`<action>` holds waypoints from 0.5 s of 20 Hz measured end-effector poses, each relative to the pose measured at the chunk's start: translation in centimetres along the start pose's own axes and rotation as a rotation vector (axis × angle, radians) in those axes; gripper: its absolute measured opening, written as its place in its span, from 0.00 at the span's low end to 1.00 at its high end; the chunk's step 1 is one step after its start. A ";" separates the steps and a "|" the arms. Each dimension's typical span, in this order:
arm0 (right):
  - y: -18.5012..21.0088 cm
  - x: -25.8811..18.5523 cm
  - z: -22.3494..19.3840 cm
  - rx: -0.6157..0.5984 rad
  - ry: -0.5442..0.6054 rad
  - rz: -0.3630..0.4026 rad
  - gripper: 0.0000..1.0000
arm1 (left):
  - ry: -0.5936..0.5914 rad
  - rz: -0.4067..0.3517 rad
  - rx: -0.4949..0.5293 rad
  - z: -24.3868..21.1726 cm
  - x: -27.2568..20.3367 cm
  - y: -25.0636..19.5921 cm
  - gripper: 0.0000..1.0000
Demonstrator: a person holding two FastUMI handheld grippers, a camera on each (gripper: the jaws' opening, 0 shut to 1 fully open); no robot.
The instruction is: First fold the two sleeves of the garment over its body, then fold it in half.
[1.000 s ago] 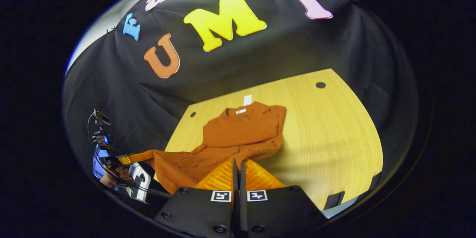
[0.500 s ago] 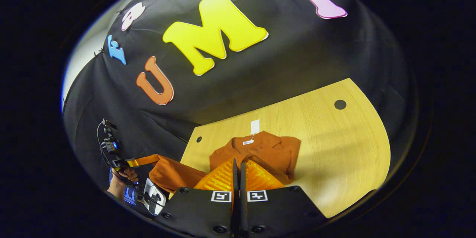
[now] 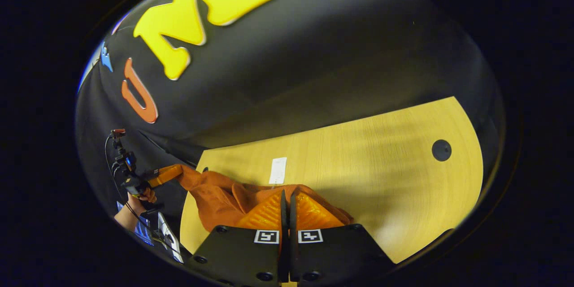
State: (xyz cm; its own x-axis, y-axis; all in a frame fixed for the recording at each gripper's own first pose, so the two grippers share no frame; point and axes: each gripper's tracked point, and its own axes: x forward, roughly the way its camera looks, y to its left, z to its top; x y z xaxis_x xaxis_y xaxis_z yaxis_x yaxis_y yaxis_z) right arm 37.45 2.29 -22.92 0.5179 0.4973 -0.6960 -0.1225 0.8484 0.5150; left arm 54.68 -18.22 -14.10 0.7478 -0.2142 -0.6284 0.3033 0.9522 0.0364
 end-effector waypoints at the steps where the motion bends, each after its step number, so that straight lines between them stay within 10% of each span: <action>1: -1.3 1.7 0.3 0.026 -0.002 -0.017 0.01 | 0.022 0.016 0.016 -0.8 1.8 0.2 0.03; 10: -7.8 9.7 0.7 0.141 -0.030 -0.136 0.08 | 0.113 0.156 0.063 -6.0 9.5 4.1 0.14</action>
State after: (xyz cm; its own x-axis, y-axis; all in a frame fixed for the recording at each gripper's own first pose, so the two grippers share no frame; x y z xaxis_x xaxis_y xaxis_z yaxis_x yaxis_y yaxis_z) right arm 44.02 0.44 -33.37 0.5464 0.3722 -0.7503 0.0693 0.8727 0.4834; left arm 59.49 -15.03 -24.63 0.7184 -0.0358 -0.6947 0.2282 0.9555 0.1867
